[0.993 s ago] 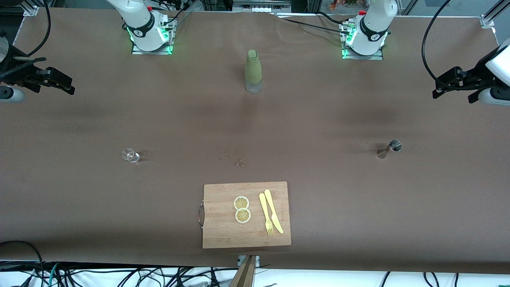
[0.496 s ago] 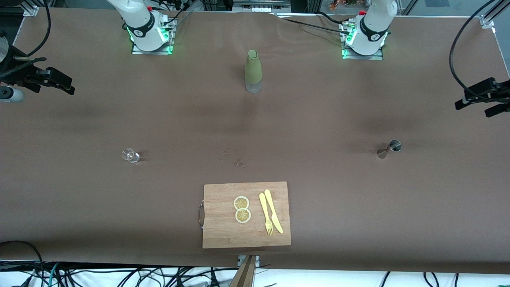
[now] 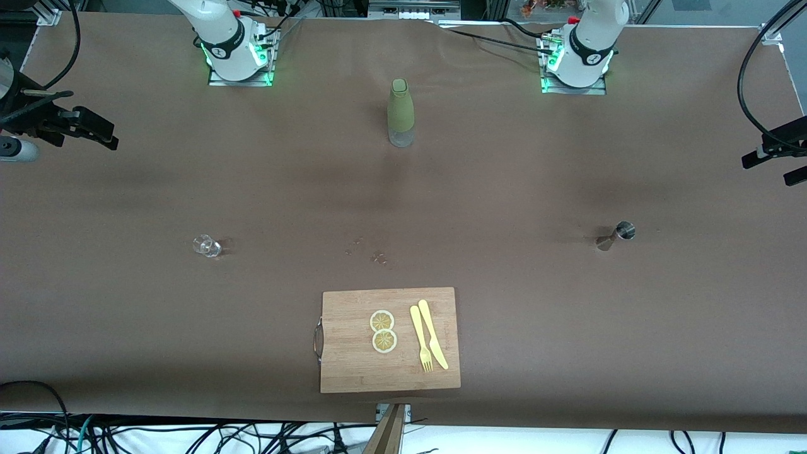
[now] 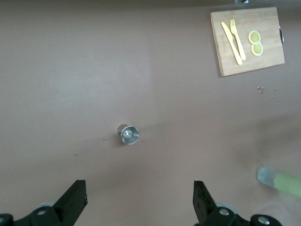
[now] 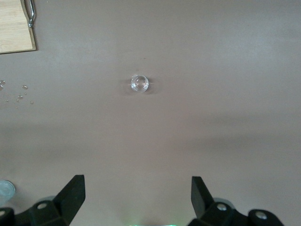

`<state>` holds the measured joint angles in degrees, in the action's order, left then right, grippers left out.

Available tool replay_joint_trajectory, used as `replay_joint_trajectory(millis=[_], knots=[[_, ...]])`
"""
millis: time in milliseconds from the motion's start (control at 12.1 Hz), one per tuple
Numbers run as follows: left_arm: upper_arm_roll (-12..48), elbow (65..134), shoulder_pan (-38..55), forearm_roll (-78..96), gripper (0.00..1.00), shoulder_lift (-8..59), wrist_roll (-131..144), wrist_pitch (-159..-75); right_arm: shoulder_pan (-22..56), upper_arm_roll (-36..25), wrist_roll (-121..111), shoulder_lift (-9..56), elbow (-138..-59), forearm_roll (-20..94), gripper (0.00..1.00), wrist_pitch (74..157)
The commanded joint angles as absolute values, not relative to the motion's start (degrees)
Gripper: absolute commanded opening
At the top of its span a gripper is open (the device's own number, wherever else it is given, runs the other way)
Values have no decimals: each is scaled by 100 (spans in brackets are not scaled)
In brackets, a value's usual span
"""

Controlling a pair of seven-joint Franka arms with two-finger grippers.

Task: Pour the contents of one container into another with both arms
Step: 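Move the right gripper toward the glass beaker while the left gripper nears the jigger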

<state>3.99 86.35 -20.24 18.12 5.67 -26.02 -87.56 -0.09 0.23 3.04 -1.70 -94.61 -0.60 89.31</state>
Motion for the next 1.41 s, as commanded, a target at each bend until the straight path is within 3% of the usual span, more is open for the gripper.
replay_joint_trajectory(millis=[0,662,1075,1324], knots=[[448,8490,-2214,2100,100,755,-3075,-8604,-35,18,202,-150,-9413,18,100,8930],[457,8525,-3049,2776,100,1309,-4788,-8200,-18,26,89,271,-9378,9,100,8974],[457,8534,-3146,2821,100,1467,-5149,-8139,-193,-26,-1484,790,-9378,9,100,9113],[457,8534,-3410,3268,100,1923,-5738,-8139,-263,-26,-2308,1150,-9378,52,100,9237]])
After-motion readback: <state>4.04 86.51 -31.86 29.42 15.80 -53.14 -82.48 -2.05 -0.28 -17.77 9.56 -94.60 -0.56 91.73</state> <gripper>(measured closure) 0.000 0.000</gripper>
